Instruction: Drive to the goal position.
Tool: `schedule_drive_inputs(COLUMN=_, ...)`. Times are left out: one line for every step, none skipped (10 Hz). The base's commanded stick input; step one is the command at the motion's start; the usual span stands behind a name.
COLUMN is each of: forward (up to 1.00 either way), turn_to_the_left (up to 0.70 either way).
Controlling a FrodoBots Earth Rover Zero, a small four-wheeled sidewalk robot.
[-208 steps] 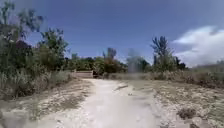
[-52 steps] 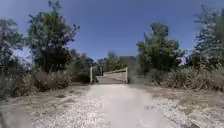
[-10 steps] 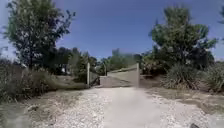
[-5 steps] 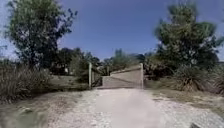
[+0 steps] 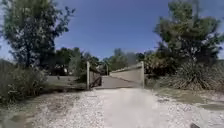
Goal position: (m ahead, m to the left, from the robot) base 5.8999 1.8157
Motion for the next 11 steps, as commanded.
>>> schedule_drive_inputs(forward=0.45, turn_to_the_left=0.02)
schedule_drive_inputs(forward=0.45, turn_to_the_left=0.02)
schedule_drive_inputs(forward=0.45, turn_to_the_left=0.02)
schedule_drive_inputs(forward=0.45, turn_to_the_left=0.03)
schedule_drive_inputs(forward=0.45, turn_to_the_left=0.15)
schedule_drive_inputs(forward=0.45, turn_to_the_left=0.27)
schedule_drive_inputs(forward=0.45, turn_to_the_left=0.27)
schedule_drive_inputs(forward=0.45, turn_to_the_left=0.27)
schedule_drive_inputs(forward=0.45, turn_to_the_left=0.24)
schedule_drive_inputs(forward=0.45, turn_to_the_left=0.11)
schedule_drive_inputs(forward=0.45, turn_to_the_left=0.03)
